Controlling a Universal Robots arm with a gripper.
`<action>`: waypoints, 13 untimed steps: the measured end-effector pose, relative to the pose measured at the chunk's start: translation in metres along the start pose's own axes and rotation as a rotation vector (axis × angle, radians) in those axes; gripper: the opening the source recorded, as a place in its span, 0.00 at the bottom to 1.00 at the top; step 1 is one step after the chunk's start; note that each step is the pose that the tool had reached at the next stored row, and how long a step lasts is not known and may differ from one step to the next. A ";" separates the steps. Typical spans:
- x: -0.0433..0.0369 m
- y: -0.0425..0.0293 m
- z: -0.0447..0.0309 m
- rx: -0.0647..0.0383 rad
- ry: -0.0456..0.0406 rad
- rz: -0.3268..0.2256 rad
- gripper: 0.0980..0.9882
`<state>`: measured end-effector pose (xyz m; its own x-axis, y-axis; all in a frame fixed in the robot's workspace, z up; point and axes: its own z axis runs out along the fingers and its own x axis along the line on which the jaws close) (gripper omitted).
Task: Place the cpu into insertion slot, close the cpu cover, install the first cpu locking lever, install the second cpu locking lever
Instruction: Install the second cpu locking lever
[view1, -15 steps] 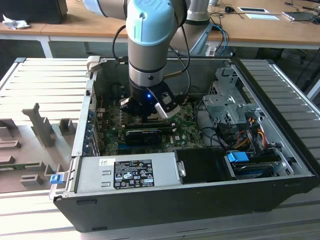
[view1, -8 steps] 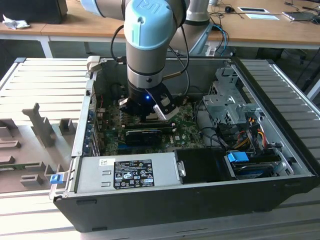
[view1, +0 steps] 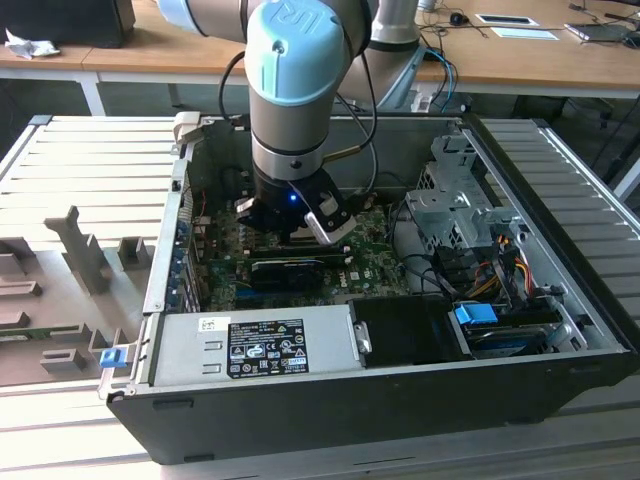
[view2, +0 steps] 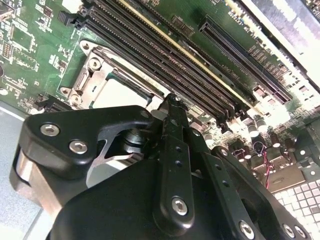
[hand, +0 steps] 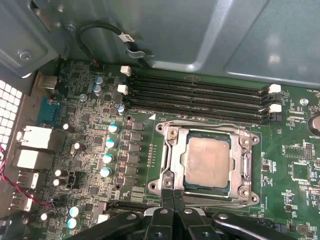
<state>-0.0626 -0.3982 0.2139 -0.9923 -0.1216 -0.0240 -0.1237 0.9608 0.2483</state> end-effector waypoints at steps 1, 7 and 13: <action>0.0004 -0.0002 0.0002 -0.001 -0.0001 0.000 0.01; 0.0063 -0.0037 0.0002 -0.020 -0.0025 0.000 0.01; 0.0110 -0.0139 -0.0010 -0.062 -0.0078 0.000 0.01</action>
<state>-0.0719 -0.4131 0.2111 -0.9923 -0.1196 -0.0316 -0.1235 0.9433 0.3082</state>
